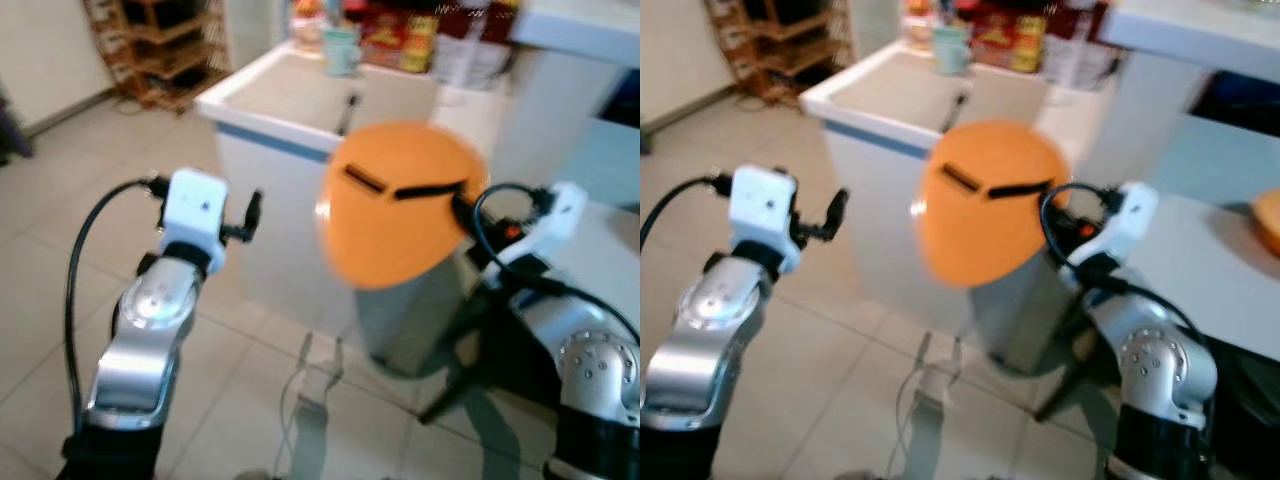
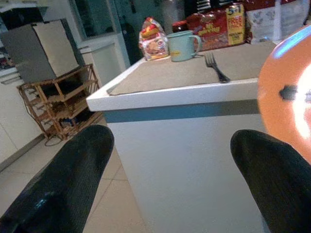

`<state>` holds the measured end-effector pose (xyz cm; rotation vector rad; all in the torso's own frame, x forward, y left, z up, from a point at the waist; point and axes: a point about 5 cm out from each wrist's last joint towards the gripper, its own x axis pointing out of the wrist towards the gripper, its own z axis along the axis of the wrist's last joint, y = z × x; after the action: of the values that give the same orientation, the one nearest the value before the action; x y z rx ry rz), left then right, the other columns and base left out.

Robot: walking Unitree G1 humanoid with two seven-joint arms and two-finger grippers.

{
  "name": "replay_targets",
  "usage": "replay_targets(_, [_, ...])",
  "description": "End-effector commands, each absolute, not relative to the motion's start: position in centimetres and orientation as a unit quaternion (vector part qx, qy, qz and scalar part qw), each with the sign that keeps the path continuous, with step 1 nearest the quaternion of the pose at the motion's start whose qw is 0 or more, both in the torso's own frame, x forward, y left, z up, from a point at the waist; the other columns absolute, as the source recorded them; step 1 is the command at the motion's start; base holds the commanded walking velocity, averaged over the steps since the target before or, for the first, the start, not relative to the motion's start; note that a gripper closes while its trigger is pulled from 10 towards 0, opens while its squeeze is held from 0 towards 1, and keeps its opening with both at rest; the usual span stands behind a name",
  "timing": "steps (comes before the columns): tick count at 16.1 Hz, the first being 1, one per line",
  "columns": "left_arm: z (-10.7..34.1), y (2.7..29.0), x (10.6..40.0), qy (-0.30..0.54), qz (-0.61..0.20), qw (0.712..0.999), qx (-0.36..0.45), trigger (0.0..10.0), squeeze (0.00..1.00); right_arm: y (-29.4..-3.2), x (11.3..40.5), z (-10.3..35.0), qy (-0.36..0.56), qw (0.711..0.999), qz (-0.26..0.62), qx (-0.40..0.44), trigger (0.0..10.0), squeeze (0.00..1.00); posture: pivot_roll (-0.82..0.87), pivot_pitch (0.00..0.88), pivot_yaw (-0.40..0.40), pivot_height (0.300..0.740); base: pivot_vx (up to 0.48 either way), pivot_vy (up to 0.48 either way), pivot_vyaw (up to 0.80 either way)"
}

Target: Setting the table

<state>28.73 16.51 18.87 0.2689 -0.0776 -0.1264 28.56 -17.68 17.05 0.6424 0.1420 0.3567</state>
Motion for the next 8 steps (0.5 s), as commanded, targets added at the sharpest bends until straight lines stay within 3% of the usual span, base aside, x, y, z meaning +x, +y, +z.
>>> replay_targets(1, [19.1, 16.3, 28.7, -0.046, -0.064, 0.988, 0.135, 10.0, 0.00, -17.9, 27.9, 17.6, 0.064, 0.909, 0.213, 0.352, 10.0, 0.00, 0.02, 0.007, -0.008, 0.740, 0.000, -0.480, 0.00])
replay_targets(4, [19.1, 16.5, 28.5, -0.046, -0.064, 0.987, 0.138, 10.0, 0.00, -19.8, 27.2, 16.9, 0.088, 0.892, 0.201, 0.395, 10.0, 0.00, 0.02, 0.000, -0.010, 0.740, 0.000, -0.480, 0.00])
replay_targets(6, [19.1, 16.3, 28.5, -0.047, -0.071, 0.987, 0.138, 10.0, 0.00, -21.1, 26.9, 16.1, 0.113, 0.860, 0.185, 0.463, 10.0, 0.00, 0.02, 0.000, -0.010, 0.740, 0.000, -0.480, 0.00])
replay_targets(8, [19.0, 16.1, 28.4, -0.046, -0.077, 0.986, 0.140, 10.0, 0.00, -21.2, 26.8, 15.9, 0.129, 0.858, 0.184, 0.461, 10.0, 0.00, 0.02, 0.000, -0.008, 0.740, 0.000, -0.480, 0.00])
